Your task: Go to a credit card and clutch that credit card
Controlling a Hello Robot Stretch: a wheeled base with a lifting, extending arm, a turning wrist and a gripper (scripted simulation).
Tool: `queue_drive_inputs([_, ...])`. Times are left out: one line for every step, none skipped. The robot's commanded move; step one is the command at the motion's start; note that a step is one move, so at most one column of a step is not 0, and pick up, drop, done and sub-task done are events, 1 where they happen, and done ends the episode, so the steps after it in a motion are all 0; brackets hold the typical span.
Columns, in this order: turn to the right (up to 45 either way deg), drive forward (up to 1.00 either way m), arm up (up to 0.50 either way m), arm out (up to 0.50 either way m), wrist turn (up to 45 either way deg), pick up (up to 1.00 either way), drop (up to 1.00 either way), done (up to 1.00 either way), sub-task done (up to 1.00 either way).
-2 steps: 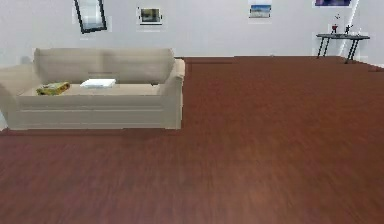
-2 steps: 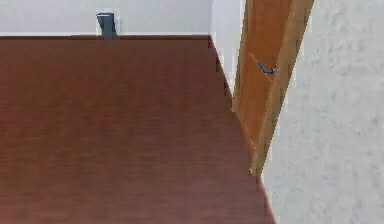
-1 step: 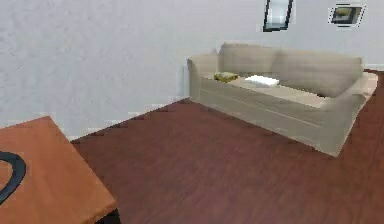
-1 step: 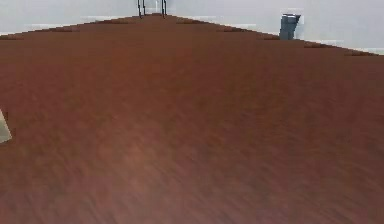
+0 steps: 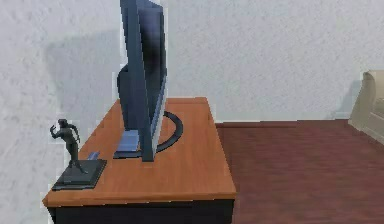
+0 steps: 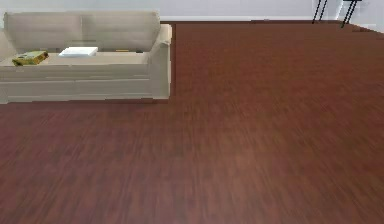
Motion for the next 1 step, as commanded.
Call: queue_drive_inputs([0.0, 0.05, 0.0, 0.0, 0.0, 0.0, 0.0, 0.0, 0.0])
